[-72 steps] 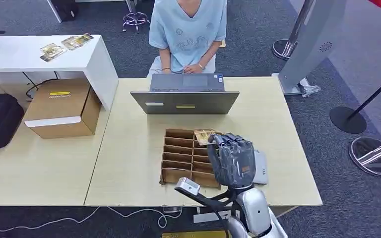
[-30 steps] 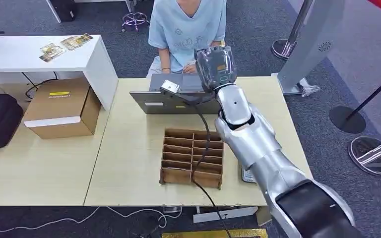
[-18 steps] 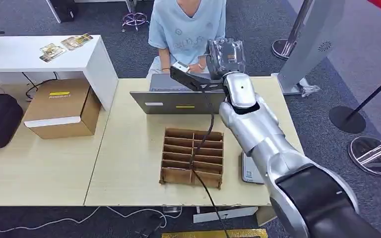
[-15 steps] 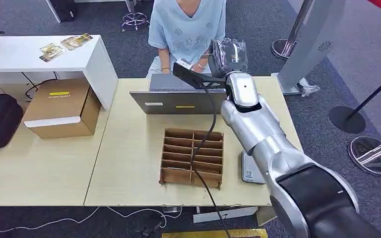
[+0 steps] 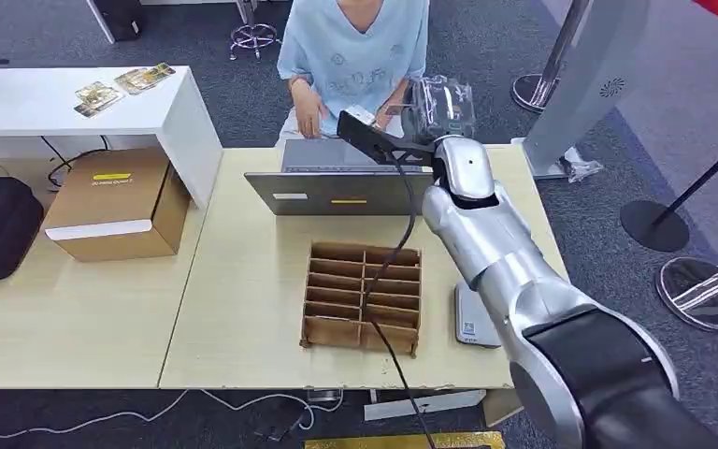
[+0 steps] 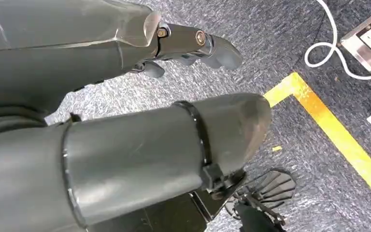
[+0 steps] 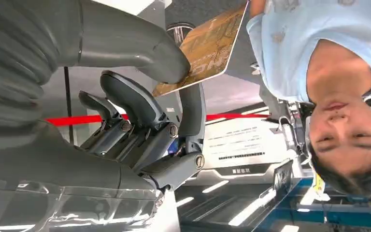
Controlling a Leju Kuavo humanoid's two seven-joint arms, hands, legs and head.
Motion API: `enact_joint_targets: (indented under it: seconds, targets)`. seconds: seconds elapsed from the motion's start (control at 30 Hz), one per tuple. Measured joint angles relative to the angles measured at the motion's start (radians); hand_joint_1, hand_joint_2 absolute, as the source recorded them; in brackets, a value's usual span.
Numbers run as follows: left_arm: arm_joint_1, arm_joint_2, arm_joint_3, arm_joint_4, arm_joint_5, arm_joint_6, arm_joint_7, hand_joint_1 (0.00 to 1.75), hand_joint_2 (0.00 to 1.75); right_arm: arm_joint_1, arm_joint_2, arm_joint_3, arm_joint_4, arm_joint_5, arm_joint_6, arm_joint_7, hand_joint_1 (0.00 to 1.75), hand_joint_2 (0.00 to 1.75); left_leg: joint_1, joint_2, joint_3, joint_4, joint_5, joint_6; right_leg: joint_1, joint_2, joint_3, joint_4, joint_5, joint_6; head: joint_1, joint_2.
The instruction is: Pass the card to the sensor for recognition and then transmit it.
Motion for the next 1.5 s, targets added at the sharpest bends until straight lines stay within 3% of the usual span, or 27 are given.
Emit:
enact_joint_targets:
  seconds: [0.93,0.97,1.0,1.5]
  targets:
    - [0.0,-0.001,0.0,0.0,0.097,0.035,0.0,0.0,0.0,-0.006,0.005,0.0,0.018,0.012,-0.004,-0.008,1.75,1.75,0.0,0.0,0.0,0.0,0.0,0.0,0.0,0.0,0.0,0.0,0.0,0.0,0.0,0.0]
    - [0.0,-0.002,0.0,0.0,0.098,0.035,0.0,0.0,0.0,-0.006,0.005,0.0,0.018,0.012,-0.004,-0.01,1.68,1.75,0.0,0.0,0.0,0.0,0.0,0.0,0.0,0.0,0.0,0.0,0.0,0.0,0.0,0.0]
    - [0.0,-0.002,0.0,0.0,0.101,0.035,0.0,0.0,0.0,-0.007,0.005,0.0,0.019,0.011,-0.004,-0.011,0.0,1.75,0.0,0.0,0.0,0.0,0.0,0.0,0.0,0.0,0.0,0.0,0.0,0.0,0.0,0.0]
    - [0.0,-0.007,0.0,0.0,0.15,0.048,-0.002,0.0,0.0,-0.007,0.008,0.0,0.025,0.004,-0.021,-0.012,0.0,1.75,0.0,0.0,0.0,0.0,0.0,0.0,0.0,0.0,0.0,0.0,0.0,0.0,0.0,0.0]
